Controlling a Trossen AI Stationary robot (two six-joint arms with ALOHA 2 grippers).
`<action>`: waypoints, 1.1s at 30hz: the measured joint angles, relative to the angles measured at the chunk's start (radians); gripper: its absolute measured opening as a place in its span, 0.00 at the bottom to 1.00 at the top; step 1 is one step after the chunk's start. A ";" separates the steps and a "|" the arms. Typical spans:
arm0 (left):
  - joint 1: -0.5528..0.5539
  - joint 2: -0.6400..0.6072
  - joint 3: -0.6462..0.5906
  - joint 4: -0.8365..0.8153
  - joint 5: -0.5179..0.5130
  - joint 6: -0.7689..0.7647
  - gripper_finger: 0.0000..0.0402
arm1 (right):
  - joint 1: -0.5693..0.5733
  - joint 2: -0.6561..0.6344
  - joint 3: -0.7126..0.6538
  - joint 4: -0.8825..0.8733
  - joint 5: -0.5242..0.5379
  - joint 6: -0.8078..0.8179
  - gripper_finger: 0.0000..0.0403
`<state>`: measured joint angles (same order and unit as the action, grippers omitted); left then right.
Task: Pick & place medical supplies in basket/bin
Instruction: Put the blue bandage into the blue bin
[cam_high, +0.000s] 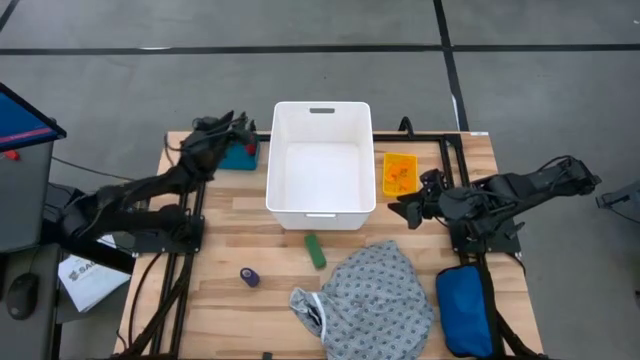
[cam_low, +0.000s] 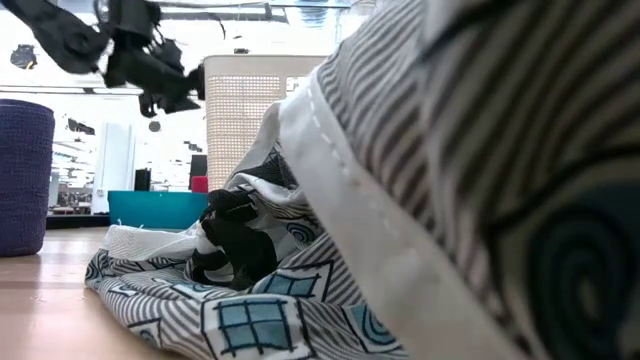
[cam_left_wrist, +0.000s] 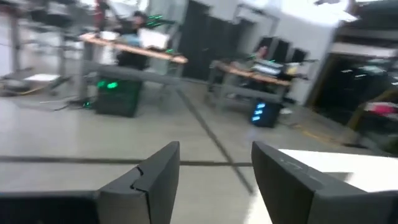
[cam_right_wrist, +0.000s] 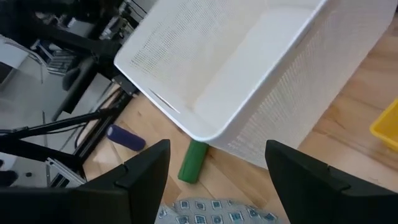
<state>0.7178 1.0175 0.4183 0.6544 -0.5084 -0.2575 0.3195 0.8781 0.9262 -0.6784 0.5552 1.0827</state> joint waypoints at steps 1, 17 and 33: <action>-0.014 -0.046 0.000 -0.034 0.025 0.014 0.48 | 0.000 -0.004 0.000 0.006 0.004 -0.008 0.65; -0.559 -0.536 0.001 -0.575 0.601 -0.242 0.48 | 0.045 -0.015 0.000 0.056 0.021 -0.062 0.65; -1.142 -0.510 0.001 -0.717 0.601 -0.104 0.49 | 0.114 -0.012 0.000 0.069 0.030 -0.001 0.65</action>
<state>-0.4239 0.5079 0.4191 -0.0627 0.0929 -0.3611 0.4333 0.8665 0.9260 -0.6094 0.5849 1.0816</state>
